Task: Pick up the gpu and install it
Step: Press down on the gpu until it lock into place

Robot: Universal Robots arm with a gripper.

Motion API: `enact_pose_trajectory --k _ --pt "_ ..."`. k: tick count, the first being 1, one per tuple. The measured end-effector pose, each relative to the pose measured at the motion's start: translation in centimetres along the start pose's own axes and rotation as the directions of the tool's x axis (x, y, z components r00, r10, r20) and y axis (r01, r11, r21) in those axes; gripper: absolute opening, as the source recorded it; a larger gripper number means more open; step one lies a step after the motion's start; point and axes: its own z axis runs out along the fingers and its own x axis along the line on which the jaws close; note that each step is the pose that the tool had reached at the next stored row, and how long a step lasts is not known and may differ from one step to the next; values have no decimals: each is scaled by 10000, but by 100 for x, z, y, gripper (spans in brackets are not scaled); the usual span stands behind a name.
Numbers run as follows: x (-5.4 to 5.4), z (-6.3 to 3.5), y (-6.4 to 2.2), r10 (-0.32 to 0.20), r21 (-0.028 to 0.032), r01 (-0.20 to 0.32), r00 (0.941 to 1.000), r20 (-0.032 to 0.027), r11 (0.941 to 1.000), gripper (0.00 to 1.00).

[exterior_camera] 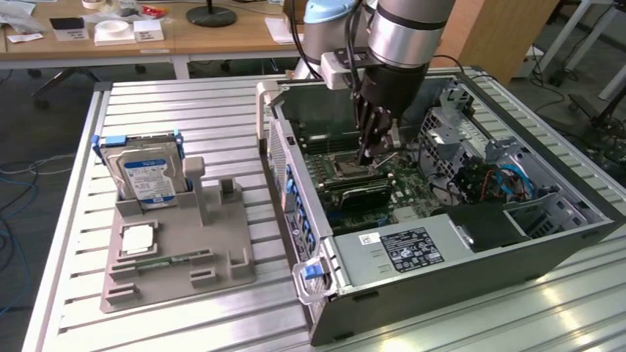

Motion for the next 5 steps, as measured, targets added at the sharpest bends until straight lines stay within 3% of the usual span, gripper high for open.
enact_pose_trajectory --k 5 --pt "0 -1 0 0 -1 0 10000 -2 10000 11"
